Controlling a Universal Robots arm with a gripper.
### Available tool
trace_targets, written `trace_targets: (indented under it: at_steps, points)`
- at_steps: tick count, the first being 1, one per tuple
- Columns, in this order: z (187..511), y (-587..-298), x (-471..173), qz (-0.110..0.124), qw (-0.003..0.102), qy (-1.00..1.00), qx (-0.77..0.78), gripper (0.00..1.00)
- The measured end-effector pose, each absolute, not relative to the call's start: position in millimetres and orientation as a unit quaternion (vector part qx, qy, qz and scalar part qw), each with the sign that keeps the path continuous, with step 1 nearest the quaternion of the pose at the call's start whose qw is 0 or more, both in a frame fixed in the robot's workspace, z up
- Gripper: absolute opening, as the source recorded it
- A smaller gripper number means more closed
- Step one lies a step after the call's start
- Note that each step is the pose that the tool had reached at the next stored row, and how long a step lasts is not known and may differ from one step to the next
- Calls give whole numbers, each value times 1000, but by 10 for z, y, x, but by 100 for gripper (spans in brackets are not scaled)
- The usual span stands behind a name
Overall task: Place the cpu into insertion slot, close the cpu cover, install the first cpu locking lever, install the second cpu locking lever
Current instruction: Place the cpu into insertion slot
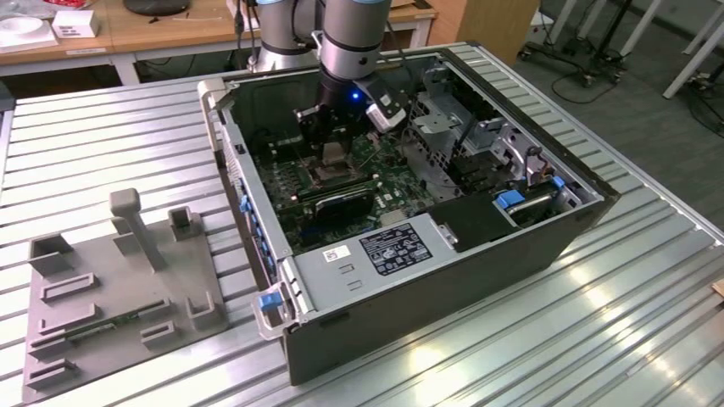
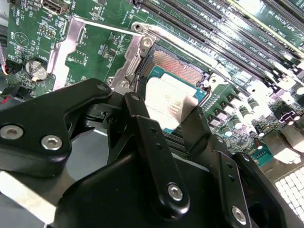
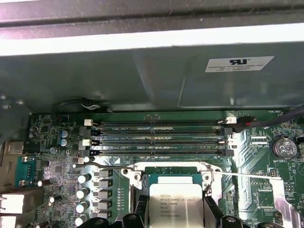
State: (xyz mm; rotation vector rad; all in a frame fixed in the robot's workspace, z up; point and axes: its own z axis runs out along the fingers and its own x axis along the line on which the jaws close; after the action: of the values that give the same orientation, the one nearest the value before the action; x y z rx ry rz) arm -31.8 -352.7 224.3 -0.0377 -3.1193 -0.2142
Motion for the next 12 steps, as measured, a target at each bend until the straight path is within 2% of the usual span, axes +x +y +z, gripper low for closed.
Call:
trace_targets:
  at_steps: [12]
  points:
    - [2237, -3527, -319, -69, 2, -994, -86, 54]
